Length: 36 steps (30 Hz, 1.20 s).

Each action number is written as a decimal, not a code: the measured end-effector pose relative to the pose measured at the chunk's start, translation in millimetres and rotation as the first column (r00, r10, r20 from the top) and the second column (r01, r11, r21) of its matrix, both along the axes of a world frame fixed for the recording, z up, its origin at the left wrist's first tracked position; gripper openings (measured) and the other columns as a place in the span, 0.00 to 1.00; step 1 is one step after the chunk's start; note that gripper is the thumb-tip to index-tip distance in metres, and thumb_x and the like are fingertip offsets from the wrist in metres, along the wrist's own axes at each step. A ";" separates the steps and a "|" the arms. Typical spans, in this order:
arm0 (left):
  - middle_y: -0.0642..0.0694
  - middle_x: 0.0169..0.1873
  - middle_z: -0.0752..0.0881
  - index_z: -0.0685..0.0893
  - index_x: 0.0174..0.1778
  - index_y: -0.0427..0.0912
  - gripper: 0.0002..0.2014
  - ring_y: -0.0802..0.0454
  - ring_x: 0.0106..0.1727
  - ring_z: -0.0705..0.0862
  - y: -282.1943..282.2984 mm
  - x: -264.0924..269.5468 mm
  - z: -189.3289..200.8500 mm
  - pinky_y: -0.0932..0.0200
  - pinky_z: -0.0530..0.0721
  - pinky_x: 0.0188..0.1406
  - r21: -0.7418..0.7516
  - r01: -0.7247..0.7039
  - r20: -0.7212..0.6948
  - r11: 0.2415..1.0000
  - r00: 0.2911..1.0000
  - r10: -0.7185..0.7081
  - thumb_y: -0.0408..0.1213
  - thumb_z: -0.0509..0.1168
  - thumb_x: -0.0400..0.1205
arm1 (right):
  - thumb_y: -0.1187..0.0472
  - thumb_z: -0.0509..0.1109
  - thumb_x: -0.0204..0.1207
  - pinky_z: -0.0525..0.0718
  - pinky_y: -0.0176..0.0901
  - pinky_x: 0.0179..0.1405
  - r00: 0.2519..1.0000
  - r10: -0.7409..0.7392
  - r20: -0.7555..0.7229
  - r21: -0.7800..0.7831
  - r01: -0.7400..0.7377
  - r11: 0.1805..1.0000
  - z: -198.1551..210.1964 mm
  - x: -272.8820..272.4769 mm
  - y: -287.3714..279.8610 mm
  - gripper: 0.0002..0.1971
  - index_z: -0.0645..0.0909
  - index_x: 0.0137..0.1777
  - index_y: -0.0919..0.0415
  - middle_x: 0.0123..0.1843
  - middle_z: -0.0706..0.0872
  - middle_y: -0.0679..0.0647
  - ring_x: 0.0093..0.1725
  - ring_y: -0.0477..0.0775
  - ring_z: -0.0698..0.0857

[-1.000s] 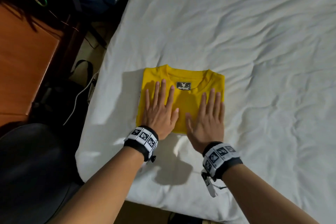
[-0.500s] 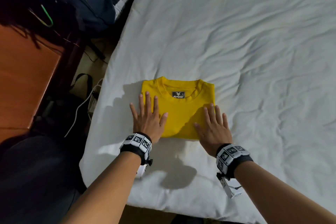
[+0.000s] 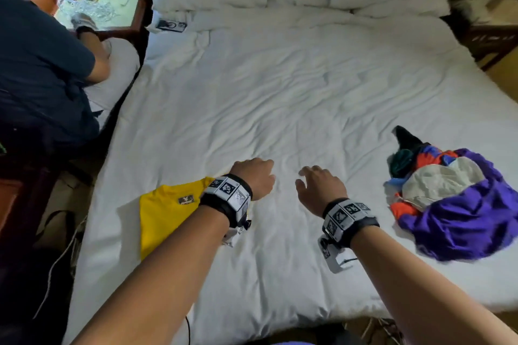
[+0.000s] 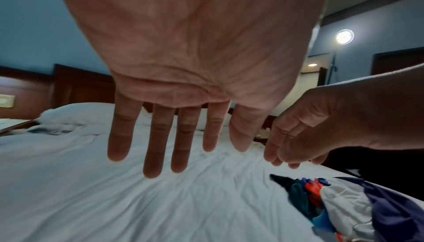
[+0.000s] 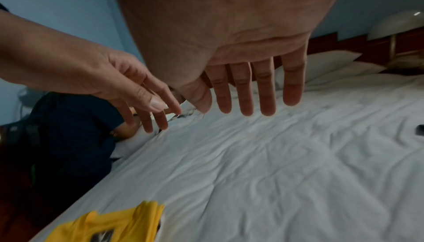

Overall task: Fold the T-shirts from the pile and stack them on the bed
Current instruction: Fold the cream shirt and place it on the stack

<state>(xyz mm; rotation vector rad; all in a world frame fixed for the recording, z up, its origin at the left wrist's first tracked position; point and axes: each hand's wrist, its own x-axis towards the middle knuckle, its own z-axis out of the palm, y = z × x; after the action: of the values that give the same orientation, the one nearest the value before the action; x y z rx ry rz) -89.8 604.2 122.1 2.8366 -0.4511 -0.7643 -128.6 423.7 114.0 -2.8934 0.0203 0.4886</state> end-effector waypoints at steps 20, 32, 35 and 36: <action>0.46 0.67 0.83 0.80 0.70 0.53 0.18 0.44 0.63 0.84 -430.6 81.5 -16.4 0.49 0.83 0.62 0.010 0.192 -0.180 0.981 0.966 -0.187 0.49 0.66 0.85 | 0.57 0.64 0.83 0.80 0.49 0.51 0.975 -0.118 -0.191 -0.041 0.112 0.993 -57.8 41.7 -416.1 0.13 0.83 0.62 0.61 0.62 0.87 0.59 0.61 0.65 0.86; 0.43 0.68 0.78 0.75 0.75 0.48 0.21 0.38 0.61 0.83 -560.2 107.5 -153.7 0.42 0.84 0.58 -0.058 0.119 -0.188 0.991 0.974 -0.128 0.43 0.66 0.85 | 0.62 0.60 0.81 0.76 0.59 0.62 0.977 -0.146 -0.158 -0.228 0.108 0.968 -174.7 78.3 -538.2 0.23 0.68 0.76 0.57 0.68 0.78 0.56 0.66 0.62 0.78; 0.40 0.66 0.76 0.69 0.75 0.46 0.24 0.35 0.64 0.80 -577.7 104.5 -178.7 0.38 0.83 0.58 -0.055 0.049 -0.206 0.997 0.977 -0.060 0.45 0.67 0.84 | 0.63 0.61 0.80 0.73 0.59 0.63 0.978 -0.103 -0.179 -0.250 0.056 0.967 -182.7 79.0 -549.5 0.17 0.76 0.68 0.55 0.60 0.82 0.54 0.63 0.61 0.78; 0.40 0.66 0.77 0.68 0.76 0.47 0.25 0.34 0.66 0.79 -581.0 102.6 -185.5 0.37 0.81 0.60 -0.054 0.028 -0.223 0.998 0.974 -0.039 0.44 0.66 0.84 | 0.63 0.62 0.79 0.72 0.59 0.62 0.979 -0.100 -0.176 -0.243 0.055 0.969 -181.4 80.2 -551.5 0.15 0.79 0.64 0.54 0.58 0.83 0.53 0.62 0.60 0.78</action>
<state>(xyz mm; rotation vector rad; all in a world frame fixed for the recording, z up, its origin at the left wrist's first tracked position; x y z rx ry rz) 12.9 23.2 -63.4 2.6604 -0.4767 -1.0496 -48.4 -127.8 -67.4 -3.0494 0.2359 0.7923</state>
